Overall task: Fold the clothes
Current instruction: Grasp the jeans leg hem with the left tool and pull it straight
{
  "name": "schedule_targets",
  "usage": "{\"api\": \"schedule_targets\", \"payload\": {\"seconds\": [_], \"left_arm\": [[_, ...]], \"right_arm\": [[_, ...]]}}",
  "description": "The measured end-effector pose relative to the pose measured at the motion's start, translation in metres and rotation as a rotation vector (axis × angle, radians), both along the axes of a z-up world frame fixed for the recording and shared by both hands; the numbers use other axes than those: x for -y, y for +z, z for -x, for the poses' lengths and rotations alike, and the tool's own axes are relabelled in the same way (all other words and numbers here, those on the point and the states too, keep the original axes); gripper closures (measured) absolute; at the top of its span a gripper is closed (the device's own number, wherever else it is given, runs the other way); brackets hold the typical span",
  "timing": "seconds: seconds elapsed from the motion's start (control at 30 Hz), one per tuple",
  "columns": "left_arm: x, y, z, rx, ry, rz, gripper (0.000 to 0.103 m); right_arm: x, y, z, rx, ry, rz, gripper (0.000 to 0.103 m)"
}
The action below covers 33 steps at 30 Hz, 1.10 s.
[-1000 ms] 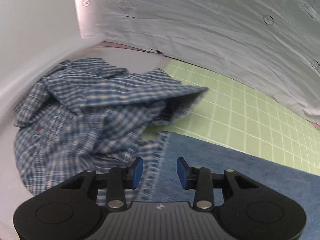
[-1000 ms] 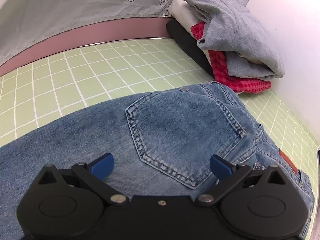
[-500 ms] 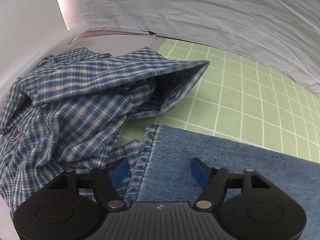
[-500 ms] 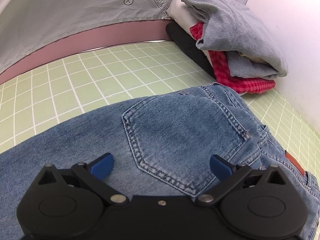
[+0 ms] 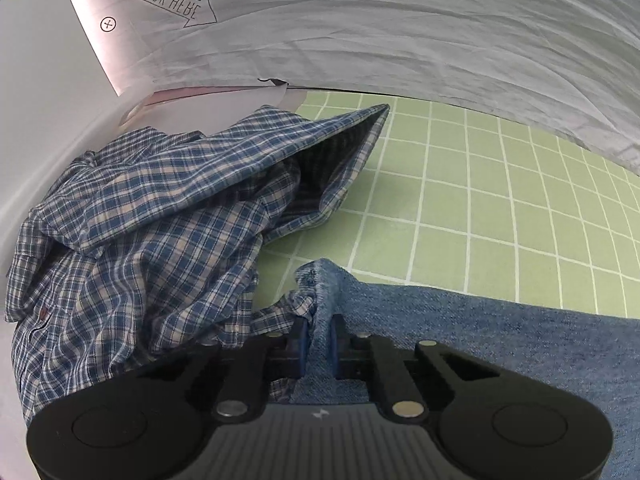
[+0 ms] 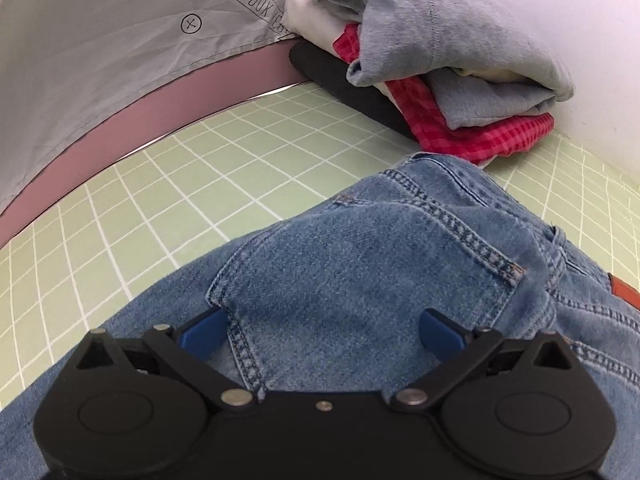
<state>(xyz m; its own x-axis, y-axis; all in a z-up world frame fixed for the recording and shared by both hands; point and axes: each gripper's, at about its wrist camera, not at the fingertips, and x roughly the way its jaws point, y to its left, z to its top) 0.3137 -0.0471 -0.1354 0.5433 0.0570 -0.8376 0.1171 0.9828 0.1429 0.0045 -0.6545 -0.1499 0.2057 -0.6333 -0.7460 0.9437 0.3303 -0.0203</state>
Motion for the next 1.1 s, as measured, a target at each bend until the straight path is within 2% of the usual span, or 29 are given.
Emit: {"api": "schedule_targets", "payload": {"seconds": [0.2, 0.37, 0.43, 0.6, 0.73, 0.8, 1.03, 1.1], "left_arm": [[0.018, 0.001, -0.013, 0.020, -0.042, 0.018, 0.092], [0.033, 0.003, -0.036, 0.065, -0.063, -0.007, 0.095], [0.035, 0.001, -0.043, 0.058, -0.073, -0.014, 0.092], [0.024, 0.008, -0.032, 0.067, -0.060, 0.011, 0.089], [0.004, 0.006, -0.012, 0.044, -0.023, -0.021, 0.089], [-0.010, -0.002, -0.005, 0.022, 0.014, -0.069, 0.089], [-0.063, -0.006, -0.010, 0.053, 0.112, -0.147, 0.089], [-0.074, -0.002, -0.016, 0.045, 0.148, -0.121, 0.089]], "right_arm": [[0.017, -0.005, -0.007, -0.033, 0.004, 0.021, 0.000], [0.033, -0.013, -0.007, -0.037, -0.021, 0.025, 0.000], [0.037, -0.015, -0.007, -0.038, -0.028, 0.030, 0.000], [0.043, -0.019, -0.005, -0.035, -0.030, 0.031, 0.000], [0.040, -0.021, -0.005, -0.044, -0.036, 0.039, 0.000], [0.037, -0.020, -0.009, -0.072, -0.035, 0.046, 0.000], [0.013, -0.007, -0.025, -0.259, 0.069, 0.113, 0.005], [0.001, -0.001, -0.024, -0.288, 0.103, 0.136, 0.005]]}}
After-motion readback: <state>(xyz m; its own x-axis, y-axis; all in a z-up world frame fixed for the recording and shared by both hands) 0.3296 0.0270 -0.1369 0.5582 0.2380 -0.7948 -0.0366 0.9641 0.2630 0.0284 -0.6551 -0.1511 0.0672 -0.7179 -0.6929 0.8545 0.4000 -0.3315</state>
